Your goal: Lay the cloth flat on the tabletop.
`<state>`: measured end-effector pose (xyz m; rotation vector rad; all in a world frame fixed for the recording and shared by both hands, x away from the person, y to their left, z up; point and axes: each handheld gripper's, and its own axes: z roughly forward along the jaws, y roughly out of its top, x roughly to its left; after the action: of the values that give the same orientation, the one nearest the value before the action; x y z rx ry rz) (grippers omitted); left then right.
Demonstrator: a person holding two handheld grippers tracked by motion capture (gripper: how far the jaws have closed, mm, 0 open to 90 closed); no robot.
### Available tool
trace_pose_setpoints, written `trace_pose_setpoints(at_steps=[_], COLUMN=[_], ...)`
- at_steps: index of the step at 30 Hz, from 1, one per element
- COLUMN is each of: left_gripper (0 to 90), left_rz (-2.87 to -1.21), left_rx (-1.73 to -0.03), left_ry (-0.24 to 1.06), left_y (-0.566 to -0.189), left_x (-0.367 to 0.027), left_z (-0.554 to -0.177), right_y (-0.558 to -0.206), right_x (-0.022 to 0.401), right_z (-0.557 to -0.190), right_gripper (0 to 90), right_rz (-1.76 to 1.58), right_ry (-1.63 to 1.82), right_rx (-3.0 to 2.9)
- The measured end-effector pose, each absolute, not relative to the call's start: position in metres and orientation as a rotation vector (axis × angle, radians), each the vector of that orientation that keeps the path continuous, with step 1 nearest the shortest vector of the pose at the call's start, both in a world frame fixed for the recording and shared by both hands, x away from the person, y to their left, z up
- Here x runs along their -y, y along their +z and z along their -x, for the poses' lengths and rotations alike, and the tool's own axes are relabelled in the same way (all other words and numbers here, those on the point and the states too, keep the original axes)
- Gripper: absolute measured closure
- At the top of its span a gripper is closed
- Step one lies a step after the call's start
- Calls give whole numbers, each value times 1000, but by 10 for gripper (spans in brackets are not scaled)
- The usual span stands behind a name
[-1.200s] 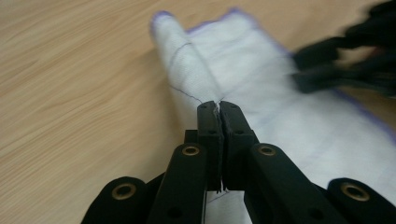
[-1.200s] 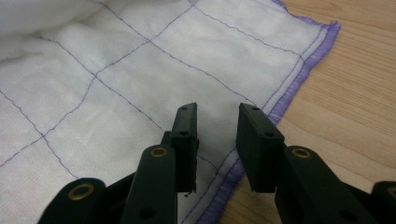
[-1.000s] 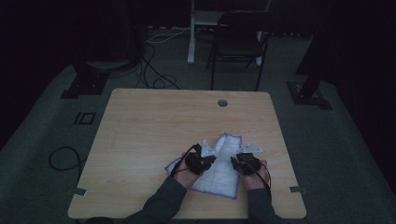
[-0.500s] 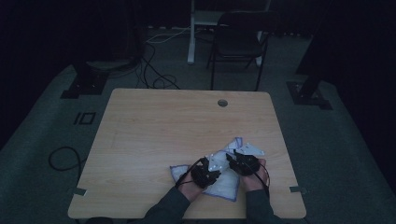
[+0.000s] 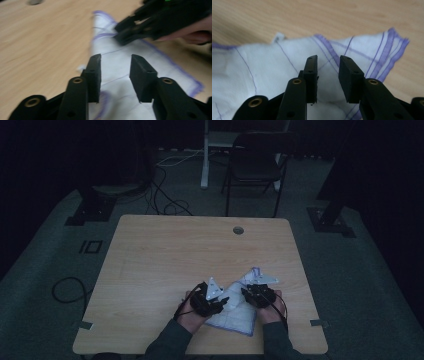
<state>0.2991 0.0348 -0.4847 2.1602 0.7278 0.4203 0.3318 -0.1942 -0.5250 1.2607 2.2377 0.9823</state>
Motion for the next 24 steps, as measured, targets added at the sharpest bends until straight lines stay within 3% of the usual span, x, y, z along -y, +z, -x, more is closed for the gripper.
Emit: trace_pose_setpoints(at_steps=[5, 16, 24], left_gripper=[575, 581, 602], left_rz=[-2161, -2171, -2196], left_rx=[-848, -903, -904], left_ry=[361, 301, 270], left_y=[-496, -507, -513], left_x=[-54, -65, -69], left_z=[-312, -307, -299], right_y=[-510, -511, -516], right_x=[186, 161, 161], right_z=[-341, -377, -379], right_gripper=[601, 545, 847], right_rz=[-1238, -1280, -1316], right_ry=[1038, 1014, 1001], right_rx=[-2200, -2317, -2397])
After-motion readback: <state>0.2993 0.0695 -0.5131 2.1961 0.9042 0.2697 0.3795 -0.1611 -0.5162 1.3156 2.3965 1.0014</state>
